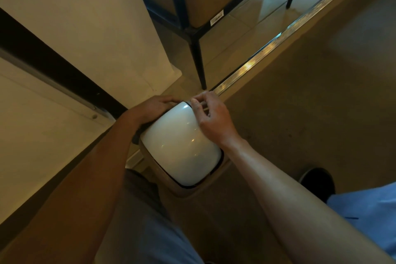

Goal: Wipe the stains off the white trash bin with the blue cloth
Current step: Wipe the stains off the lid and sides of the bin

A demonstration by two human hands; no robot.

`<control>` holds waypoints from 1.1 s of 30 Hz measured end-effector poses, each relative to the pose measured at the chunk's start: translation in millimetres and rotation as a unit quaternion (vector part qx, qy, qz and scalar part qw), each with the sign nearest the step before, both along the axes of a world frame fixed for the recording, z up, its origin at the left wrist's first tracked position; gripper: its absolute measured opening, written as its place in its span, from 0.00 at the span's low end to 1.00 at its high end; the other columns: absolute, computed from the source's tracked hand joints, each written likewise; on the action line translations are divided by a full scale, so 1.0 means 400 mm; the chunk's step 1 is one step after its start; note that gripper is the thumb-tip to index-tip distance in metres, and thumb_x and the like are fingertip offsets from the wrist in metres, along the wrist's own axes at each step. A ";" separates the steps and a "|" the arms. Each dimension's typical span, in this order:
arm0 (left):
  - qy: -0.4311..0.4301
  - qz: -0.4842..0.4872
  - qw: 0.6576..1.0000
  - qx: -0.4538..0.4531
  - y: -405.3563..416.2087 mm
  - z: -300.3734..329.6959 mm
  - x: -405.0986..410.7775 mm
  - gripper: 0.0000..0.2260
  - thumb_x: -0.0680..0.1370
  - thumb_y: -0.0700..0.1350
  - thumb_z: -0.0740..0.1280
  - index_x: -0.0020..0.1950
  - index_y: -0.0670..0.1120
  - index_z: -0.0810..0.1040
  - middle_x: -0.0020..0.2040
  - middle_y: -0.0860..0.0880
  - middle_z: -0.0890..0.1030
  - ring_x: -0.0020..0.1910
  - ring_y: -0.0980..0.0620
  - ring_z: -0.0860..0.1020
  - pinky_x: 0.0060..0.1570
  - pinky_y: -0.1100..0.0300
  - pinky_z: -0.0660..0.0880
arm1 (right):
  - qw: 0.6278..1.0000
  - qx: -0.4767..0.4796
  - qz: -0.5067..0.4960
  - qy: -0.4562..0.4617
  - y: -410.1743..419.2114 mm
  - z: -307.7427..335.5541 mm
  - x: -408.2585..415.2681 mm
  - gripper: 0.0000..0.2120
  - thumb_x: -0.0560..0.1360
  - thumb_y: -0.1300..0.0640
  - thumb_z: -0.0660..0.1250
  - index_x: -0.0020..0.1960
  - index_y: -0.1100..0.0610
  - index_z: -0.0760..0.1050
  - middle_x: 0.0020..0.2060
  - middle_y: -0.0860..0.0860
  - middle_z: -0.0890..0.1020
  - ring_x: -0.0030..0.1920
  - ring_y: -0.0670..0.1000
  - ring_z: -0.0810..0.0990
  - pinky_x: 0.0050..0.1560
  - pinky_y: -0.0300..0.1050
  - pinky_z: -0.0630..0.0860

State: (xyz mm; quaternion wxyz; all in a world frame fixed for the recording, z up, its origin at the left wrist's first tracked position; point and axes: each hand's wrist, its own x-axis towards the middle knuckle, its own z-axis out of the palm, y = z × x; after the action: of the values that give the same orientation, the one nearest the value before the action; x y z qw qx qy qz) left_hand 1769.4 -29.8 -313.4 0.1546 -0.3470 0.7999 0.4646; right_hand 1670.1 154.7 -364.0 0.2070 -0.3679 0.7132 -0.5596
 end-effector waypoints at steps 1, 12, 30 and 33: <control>0.003 0.007 1.000 -0.003 -0.005 0.000 0.008 0.11 0.84 0.49 0.63 0.52 0.65 0.82 0.54 0.55 0.84 0.50 0.52 0.85 0.45 0.58 0.80 | 1.000 0.001 0.005 0.000 -0.002 0.000 0.001 0.08 0.83 0.45 0.62 0.52 0.48 0.74 0.51 0.42 0.75 0.51 0.37 0.77 0.47 0.39 0.76; 0.050 0.063 0.996 -0.033 -0.005 0.147 0.005 0.14 0.83 0.39 0.62 0.57 0.53 0.84 0.56 0.56 0.79 0.54 0.52 0.76 0.47 0.56 0.73 | 1.000 -0.004 0.005 0.002 -0.006 0.003 0.001 0.08 0.83 0.44 0.62 0.51 0.47 0.74 0.50 0.43 0.76 0.48 0.41 0.79 0.46 0.41 0.78; -0.016 0.060 0.990 -0.123 0.075 0.027 -0.030 0.17 0.84 0.50 0.55 0.57 0.44 0.80 0.52 0.43 0.81 0.50 0.45 0.79 0.47 0.51 0.73 | 1.000 0.000 -0.011 0.019 -0.008 -0.001 0.005 0.09 0.83 0.46 0.63 0.53 0.51 0.76 0.49 0.46 0.77 0.48 0.42 0.79 0.46 0.39 0.78; 0.088 0.031 0.988 -0.123 0.098 0.036 0.033 0.15 0.86 0.50 0.56 0.65 0.53 0.80 0.54 0.55 0.80 0.51 0.58 0.78 0.47 0.60 0.72 | 1.000 0.004 -0.009 0.024 -0.007 -0.003 0.005 0.09 0.83 0.46 0.62 0.53 0.50 0.76 0.50 0.45 0.77 0.49 0.42 0.79 0.47 0.42 0.79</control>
State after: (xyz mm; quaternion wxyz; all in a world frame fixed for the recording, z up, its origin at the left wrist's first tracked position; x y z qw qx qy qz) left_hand 1782.4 9.3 -299.2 0.0256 -0.3455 0.8504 0.3960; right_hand 1672.1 151.9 -365.3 0.1863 -0.3738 0.7235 -0.5497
